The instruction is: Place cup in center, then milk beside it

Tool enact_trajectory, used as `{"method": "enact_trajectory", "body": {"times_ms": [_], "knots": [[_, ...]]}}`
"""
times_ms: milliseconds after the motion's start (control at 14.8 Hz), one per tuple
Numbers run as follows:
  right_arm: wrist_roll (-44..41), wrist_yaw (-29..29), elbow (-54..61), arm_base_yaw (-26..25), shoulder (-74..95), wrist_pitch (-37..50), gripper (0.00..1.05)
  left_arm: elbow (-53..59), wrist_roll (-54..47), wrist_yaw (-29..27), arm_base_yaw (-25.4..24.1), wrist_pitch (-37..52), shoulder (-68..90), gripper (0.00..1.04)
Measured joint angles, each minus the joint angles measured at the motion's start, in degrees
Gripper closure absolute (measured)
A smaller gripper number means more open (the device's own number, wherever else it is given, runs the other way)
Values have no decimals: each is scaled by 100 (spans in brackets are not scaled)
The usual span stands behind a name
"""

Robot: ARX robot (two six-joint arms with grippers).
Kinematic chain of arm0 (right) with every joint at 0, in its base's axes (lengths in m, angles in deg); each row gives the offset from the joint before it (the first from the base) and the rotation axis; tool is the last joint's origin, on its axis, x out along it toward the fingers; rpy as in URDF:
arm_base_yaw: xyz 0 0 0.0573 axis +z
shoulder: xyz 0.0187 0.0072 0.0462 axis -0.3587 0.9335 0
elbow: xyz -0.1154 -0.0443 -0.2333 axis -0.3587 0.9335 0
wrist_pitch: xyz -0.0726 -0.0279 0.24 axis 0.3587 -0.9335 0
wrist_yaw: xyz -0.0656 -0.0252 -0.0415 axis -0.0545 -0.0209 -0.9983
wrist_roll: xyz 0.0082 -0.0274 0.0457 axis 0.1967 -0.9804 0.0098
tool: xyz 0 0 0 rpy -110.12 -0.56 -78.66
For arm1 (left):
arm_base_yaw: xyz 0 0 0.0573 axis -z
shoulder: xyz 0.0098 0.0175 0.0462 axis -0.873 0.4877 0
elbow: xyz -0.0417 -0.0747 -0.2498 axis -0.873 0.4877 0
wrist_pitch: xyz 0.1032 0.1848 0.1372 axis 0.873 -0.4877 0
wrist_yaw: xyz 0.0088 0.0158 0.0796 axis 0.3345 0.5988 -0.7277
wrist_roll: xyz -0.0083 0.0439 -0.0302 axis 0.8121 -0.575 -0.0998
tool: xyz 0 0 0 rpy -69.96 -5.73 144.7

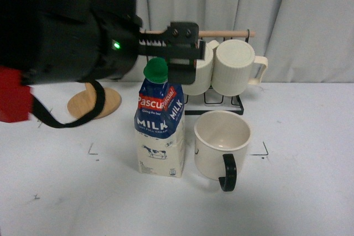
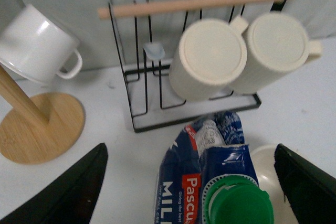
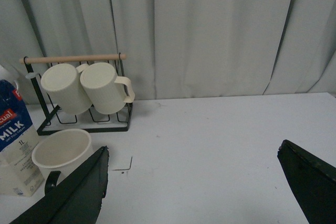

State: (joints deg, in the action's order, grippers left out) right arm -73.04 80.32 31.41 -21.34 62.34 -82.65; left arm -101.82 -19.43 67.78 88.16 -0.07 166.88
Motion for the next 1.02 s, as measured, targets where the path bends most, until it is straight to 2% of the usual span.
{"method": "enact_trajectory", "body": {"times_ms": [68, 203, 339, 407, 475, 881, 949, 1017], "knots": [[0, 0, 0, 0, 0, -2, 6, 221, 52, 177, -133, 105, -396, 5], [2, 0, 0, 0, 0, -2, 6, 789, 221, 566, -457, 164, -1541, 7], [2, 0, 0, 0, 0, 0, 6, 1300, 219, 962, -885, -343, -2839, 7], [0, 0, 0, 0, 0, -2, 6, 2245, -205, 734, -1563, -181, -4474, 19], [0, 0, 0, 0, 0, -2, 6, 2553, -402, 389, -1698, 105, -4815, 29], [0, 0, 0, 0, 0, 0, 6, 3915, -649, 837, -2225, 260, -5897, 103], [0, 0, 0, 0, 0, -2, 6, 4048, -667, 1213, -2479, 190, -6048, 103], [2, -2, 0, 0, 0, 0, 6, 4210, -667, 1338, -2730, 116, -6188, 103]]}}
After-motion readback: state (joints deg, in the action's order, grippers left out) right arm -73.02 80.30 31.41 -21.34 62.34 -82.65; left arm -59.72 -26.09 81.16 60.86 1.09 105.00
